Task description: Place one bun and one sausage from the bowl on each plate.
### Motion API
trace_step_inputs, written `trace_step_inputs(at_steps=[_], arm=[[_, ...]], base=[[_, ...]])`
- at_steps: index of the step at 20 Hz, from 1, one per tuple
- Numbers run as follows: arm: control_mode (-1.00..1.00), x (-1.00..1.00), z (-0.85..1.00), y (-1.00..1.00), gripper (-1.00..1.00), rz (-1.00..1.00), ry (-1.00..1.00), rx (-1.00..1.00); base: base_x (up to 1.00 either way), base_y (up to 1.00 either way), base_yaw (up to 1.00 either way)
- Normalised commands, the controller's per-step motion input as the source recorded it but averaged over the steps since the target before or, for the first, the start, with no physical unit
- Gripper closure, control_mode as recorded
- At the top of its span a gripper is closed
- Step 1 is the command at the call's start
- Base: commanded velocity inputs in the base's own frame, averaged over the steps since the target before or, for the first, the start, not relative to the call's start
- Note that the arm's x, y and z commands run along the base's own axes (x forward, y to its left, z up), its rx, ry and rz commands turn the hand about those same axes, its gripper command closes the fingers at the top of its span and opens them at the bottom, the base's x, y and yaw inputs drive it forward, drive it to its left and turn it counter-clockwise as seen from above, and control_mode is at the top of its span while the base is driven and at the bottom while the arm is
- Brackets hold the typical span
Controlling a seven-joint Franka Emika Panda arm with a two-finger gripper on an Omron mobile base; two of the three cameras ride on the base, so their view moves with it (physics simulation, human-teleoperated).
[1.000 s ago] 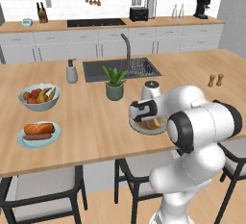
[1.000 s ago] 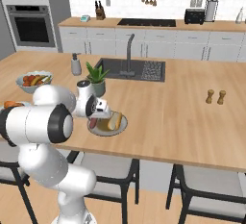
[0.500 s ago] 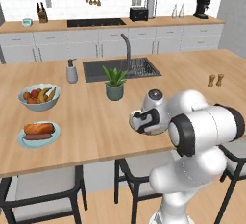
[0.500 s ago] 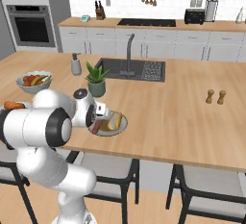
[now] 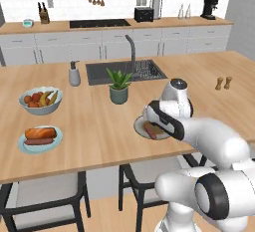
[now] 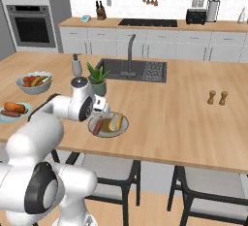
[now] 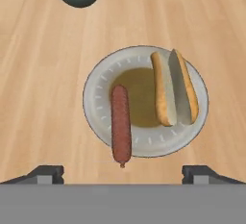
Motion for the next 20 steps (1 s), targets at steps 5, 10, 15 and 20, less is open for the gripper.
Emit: trace_step_inputs(at_steps=[5, 10, 15, 20], arm=[[-1.0, -1.0, 0.99, -0.01, -1.0, 0.0, 0.32, 0.08], [-1.0, -1.0, 0.6, 0.2, -1.0, 0.0, 0.4, 0.03], [-1.0, -1.0, 0.13, 0.77, -1.0, 0.08, 0.3, 0.0], [-1.0, -1.0, 0.0, 0.82, -1.0, 0.12, 0.03, -0.06]], base=[[0.0, 0.0, 0.0], [0.0, 0.0, 0.0], [0.0, 0.0, 0.0], [0.0, 0.0, 0.0]])
